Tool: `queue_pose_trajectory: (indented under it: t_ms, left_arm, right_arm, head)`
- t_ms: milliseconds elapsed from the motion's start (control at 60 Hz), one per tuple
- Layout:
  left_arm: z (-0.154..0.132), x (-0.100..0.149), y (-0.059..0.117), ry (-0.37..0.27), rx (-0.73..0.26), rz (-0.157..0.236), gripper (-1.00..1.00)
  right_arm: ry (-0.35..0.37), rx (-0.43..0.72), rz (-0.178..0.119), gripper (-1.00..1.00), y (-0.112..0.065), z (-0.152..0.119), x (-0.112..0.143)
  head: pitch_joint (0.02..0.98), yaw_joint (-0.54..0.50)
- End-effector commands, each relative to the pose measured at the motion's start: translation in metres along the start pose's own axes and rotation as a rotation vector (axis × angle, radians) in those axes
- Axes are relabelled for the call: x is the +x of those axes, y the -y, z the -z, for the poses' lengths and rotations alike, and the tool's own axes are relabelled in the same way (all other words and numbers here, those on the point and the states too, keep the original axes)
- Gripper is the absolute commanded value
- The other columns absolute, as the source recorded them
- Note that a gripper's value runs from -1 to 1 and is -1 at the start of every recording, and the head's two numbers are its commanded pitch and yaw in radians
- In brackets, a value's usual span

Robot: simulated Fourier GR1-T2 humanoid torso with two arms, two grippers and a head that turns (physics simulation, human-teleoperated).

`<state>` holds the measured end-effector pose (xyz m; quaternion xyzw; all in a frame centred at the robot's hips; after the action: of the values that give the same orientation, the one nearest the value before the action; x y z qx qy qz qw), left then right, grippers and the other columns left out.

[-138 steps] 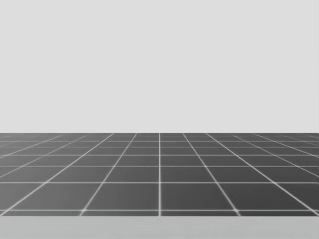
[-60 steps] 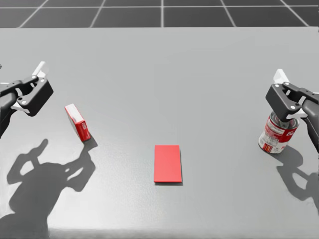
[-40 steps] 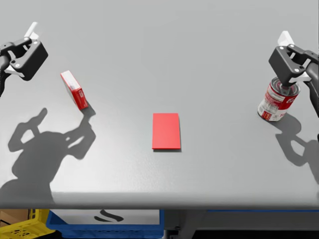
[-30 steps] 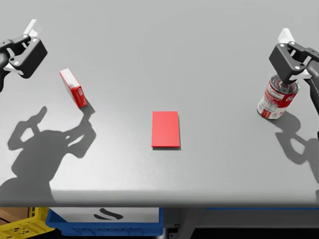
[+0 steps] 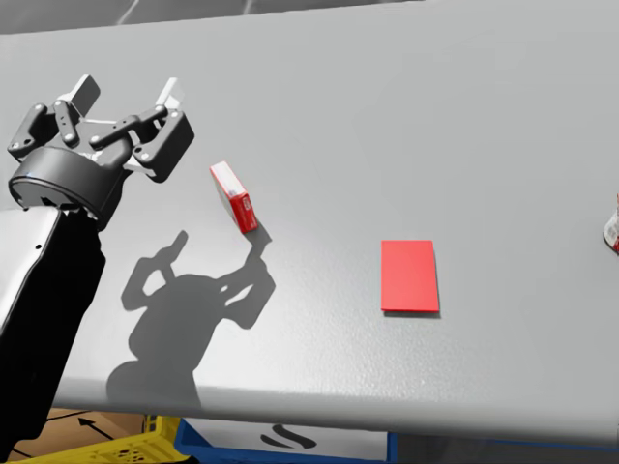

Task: Look at the card. If it is red, pick the object on the left. If it is green, pick the object on the right.

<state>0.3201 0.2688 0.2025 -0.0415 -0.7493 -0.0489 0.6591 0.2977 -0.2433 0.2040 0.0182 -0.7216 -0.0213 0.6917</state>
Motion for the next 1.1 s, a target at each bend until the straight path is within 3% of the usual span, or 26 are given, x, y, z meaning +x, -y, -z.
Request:
queue_pose_trajectory:
  t_ms: [17, 383, 533, 617, 800, 900, 1100]
  left_arm:
    - [0.0, -0.001, 0.0, 0.0, -0.002, 0.0, -1.0]
    - [-0.001, -0.001, 0.006, -0.004, -0.018, 0.003, -1.0]
    - [-0.004, 0.003, 0.01, -0.004, -0.03, -0.022, -1.0]
    - [-0.011, 0.008, 0.015, -0.025, -0.041, -0.049, -1.0]
    - [-0.034, 0.018, 0.026, -0.027, -0.012, -0.048, -1.0]
    - [-0.05, 0.014, 0.036, -0.021, -0.001, -0.04, -1.0]
    - [-0.077, 0.001, 0.057, -0.081, 0.001, -0.045, -1.0]
  right_arm:
    - [-0.001, 0.0, 0.0, -1.0, -0.001, -0.001, -0.001]
    - [0.0, -0.001, 0.002, -1.0, -0.002, -0.001, -0.002]
    - [0.002, -0.001, 0.0, -1.0, -0.001, -0.001, -0.002]
    - [0.004, -0.003, -0.001, -1.0, -0.001, 0.0, -0.002]
    - [0.004, -0.003, -0.001, -1.0, -0.001, 0.0, -0.002]
    - [0.005, -0.002, -0.001, -1.0, -0.001, 0.0, -0.002]
    - [0.006, 0.0, 0.001, -1.0, -0.001, 0.0, -0.002]
  head:
    - [0.852, 0.21]
    - [0.827, 0.29]
    - [0.821, 0.29]
    - [0.817, 0.29]
    - [0.809, 0.29]
    - [0.806, 0.29]
    - [0.802, 0.29]
